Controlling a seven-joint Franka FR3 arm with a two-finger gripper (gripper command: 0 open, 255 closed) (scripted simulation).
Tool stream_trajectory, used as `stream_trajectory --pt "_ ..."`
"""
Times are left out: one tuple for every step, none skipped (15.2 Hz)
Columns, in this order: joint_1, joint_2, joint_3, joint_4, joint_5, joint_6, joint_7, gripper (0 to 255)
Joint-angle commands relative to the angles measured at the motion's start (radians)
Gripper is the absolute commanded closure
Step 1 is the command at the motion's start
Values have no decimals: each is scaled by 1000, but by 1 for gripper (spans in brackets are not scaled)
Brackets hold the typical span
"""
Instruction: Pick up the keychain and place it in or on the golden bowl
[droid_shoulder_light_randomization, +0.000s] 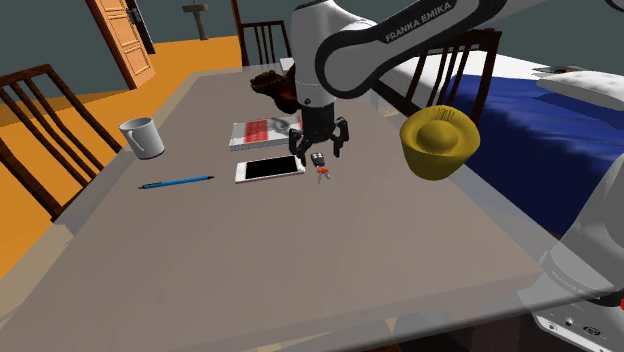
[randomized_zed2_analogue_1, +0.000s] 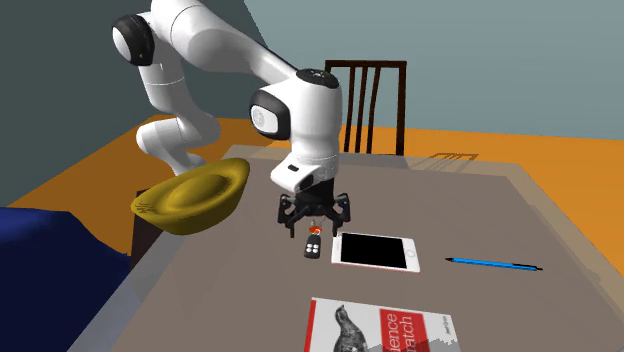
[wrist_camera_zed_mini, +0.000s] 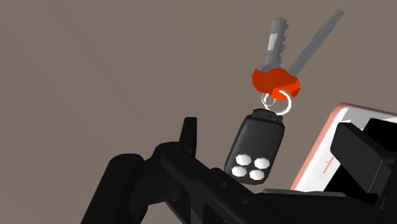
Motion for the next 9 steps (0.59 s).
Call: stream_trajectory --pt "1 4 0 -1 -2 5 2 0" --pt "1 4 0 -1 -2 5 2 0" --pt "1 4 0 -1 -2 5 2 0" --pt "1 4 0 -1 -2 5 2 0" --pt "1 4 0 -1 -2 5 2 0" --pt "1 4 0 -1 -2 5 2 0" --pt "1 4 0 -1 -2 5 2 255" --pt "1 4 0 -1 -2 5 2 255" --pt "1 4 0 -1 -2 5 2 255"
